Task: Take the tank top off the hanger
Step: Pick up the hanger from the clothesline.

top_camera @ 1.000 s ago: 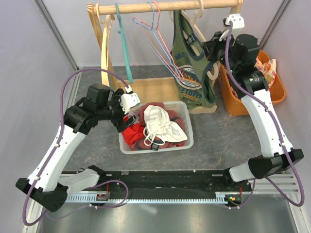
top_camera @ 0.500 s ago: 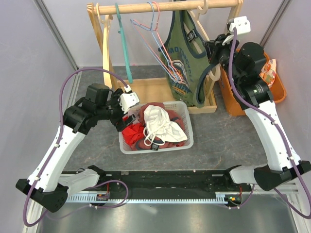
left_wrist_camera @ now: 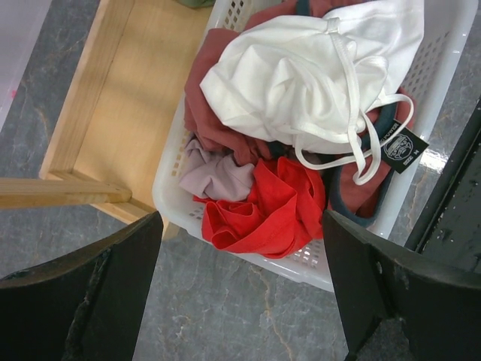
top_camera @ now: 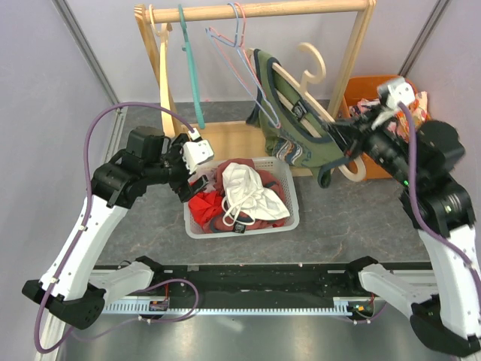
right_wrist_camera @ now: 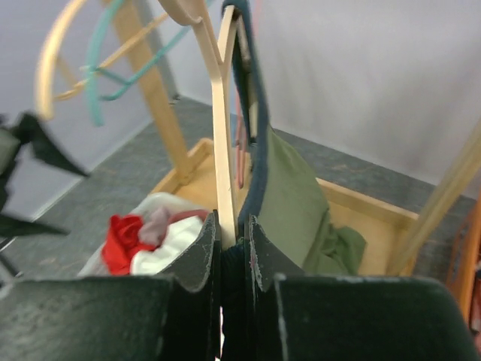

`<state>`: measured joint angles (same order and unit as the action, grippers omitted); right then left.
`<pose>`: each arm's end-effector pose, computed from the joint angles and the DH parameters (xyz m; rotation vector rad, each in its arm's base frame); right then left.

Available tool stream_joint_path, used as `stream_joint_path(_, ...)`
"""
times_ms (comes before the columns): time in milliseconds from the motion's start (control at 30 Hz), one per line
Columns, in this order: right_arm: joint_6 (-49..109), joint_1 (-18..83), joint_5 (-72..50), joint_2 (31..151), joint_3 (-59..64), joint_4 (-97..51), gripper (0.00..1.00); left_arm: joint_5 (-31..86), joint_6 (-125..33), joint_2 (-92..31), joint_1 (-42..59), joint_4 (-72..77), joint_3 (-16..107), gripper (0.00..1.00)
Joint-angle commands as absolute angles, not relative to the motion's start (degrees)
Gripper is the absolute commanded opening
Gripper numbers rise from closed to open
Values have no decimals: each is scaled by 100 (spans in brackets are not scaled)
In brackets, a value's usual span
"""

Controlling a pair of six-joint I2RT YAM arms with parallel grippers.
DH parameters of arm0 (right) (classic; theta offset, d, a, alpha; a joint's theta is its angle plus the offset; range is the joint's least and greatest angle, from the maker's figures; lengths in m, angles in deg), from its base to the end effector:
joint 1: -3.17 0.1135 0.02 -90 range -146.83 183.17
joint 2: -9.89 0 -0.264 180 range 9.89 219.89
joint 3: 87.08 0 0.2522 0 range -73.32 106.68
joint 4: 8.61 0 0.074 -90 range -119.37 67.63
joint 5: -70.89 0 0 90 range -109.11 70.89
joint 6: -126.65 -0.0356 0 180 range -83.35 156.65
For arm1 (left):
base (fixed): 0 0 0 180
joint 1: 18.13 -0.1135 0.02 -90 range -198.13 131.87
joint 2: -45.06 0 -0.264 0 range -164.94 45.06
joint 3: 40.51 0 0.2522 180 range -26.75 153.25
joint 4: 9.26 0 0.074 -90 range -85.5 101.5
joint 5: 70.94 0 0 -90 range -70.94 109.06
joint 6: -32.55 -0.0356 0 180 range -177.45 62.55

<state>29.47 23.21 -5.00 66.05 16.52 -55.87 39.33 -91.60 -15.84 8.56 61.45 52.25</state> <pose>0.1399 0.0603 0.5189 -0.3727 1.5517 0.5643 0.1637 -0.0961 0.4099 1.2827 1.8109 -0.3256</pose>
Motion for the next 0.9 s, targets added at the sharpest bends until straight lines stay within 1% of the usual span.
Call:
stream_joint_path(0,2963,2339,1294,5613,1432,-5016,0,4296,-9305,-1593,823,6145,5446,94)
stream_joint_path(67,2962,2339,1376,5305,1457,-4909,0,4349,-9279,-1593,823,6154,5481,94)
stream_joint_path(233,2726,2339,1639,5260,1896,-4865,0,4305,-9269,-1541,823,6163,5499,94)
stream_joint_path(367,2410,2339,2034,5242,1905,-4094,0,4217,-9261,-1426,823,6172,5429,94)
stream_joint_path(467,2190,2339,2298,5549,2054,-3593,0,4208,-9252,-1356,823,6180,5419,94)
stream_joint_path(567,2066,2330,2308,5910,2265,-3022,0,4208,-9243,-1295,823,6198,5489,94)
stream_joint_path(733,1688,2339,2606,6717,3336,-2352,0,4244,-9217,-1251,823,6189,5481,94)
stream_joint_path(867,1644,2339,2493,6877,3829,-1659,0,4235,-9217,-1215,797,6180,5402,94)
